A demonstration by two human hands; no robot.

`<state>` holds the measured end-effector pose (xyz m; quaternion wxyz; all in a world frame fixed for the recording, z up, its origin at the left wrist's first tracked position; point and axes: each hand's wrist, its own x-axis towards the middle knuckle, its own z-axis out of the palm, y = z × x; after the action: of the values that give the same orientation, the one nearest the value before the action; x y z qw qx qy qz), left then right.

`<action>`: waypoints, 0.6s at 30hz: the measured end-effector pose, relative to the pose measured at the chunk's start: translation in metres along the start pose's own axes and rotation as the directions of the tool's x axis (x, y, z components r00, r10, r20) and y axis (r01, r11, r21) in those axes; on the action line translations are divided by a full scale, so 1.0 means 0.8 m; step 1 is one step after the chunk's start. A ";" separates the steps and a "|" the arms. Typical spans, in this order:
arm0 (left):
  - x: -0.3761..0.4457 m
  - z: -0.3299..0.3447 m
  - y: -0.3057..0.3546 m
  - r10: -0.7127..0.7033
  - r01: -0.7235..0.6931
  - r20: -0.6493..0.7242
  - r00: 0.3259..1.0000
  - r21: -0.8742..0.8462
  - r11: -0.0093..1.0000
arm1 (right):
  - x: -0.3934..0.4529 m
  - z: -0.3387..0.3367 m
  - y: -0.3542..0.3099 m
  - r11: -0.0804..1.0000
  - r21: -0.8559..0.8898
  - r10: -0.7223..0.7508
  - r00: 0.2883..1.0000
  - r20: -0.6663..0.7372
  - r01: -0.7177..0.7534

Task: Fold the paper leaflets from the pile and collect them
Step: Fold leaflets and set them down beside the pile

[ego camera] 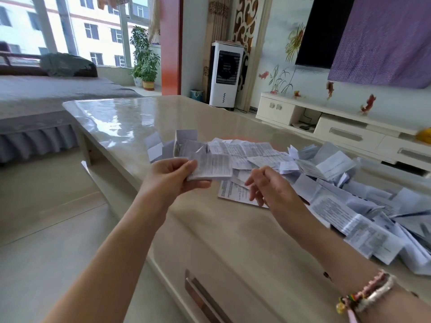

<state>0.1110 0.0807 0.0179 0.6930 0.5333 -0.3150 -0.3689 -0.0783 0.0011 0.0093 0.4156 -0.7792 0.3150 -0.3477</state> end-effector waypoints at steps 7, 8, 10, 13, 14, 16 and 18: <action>0.036 -0.036 0.000 0.038 -0.102 -0.321 0.946 -0.184 0.978 | 0.017 0.015 -0.004 0.990 -0.138 -0.002 1.000 0.027 0.006; 0.043 -0.043 0.001 0.032 -0.113 -0.350 0.936 -0.214 0.970 | 0.022 0.020 -0.006 0.987 -0.162 -0.002 0.999 0.042 0.009; 0.058 -0.056 -0.001 0.032 -0.133 -0.406 0.914 -0.224 0.965 | 0.034 0.026 -0.010 0.979 -0.203 0.007 0.999 0.048 0.003; 0.082 -0.073 -0.011 0.049 -0.132 -0.530 0.847 -0.119 0.984 | 0.057 0.036 -0.010 0.972 -0.236 0.009 1.000 -0.021 -0.014; 0.089 -0.077 -0.015 0.073 -0.092 -0.577 0.813 -0.003 0.996 | 0.064 0.041 -0.008 0.966 -0.256 0.014 0.999 -0.045 -0.025; 0.097 -0.080 -0.022 0.138 0.047 -0.642 0.754 0.263 0.964 | 0.076 0.052 -0.002 0.962 -0.269 0.020 0.997 -0.074 -0.040; 0.100 -0.078 -0.027 0.193 0.111 -0.623 0.758 0.414 0.904 | 0.085 0.063 0.003 0.967 -0.255 0.009 0.996 -0.087 -0.031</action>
<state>0.2012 0.0413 -0.0140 0.6331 0.7585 -0.1391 -0.0668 -0.0006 -0.0315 0.0053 0.3014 -0.8075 0.3825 -0.3328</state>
